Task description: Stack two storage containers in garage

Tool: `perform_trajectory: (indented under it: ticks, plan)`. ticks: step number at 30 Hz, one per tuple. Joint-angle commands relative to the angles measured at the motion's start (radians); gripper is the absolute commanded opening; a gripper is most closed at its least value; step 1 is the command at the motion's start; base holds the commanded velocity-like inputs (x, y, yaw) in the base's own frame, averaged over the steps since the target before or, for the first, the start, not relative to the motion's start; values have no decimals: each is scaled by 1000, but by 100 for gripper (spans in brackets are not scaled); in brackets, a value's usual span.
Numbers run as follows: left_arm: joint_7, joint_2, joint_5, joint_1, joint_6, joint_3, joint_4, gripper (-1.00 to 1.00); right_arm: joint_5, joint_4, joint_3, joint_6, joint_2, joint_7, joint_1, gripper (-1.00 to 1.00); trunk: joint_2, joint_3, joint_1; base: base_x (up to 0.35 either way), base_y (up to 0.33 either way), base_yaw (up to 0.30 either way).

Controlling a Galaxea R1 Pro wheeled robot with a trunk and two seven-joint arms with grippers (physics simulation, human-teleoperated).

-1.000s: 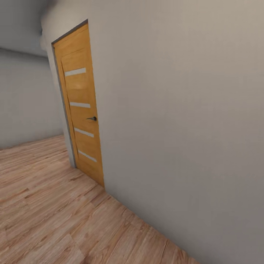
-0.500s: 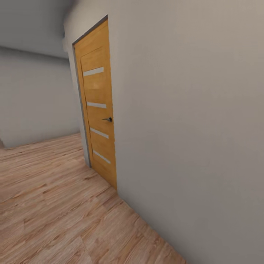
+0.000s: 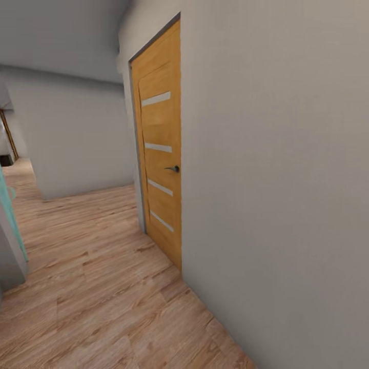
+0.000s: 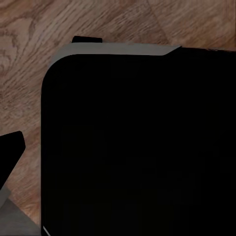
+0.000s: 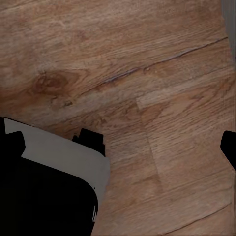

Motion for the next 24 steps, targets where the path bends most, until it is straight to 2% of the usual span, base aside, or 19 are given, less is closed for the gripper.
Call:
perform_trajectory:
  ticks: [1,24]
  plan:
    - [0,0,8,0,-2,0,0,100,-10,3,9,-6,1,0,-1,100,0,-1,0,234,0,271]
    - [0,0,8,0,-4,0,0,100,-10,4,9,-6,1,0,-1,100,0,-1,0,206,0,271]
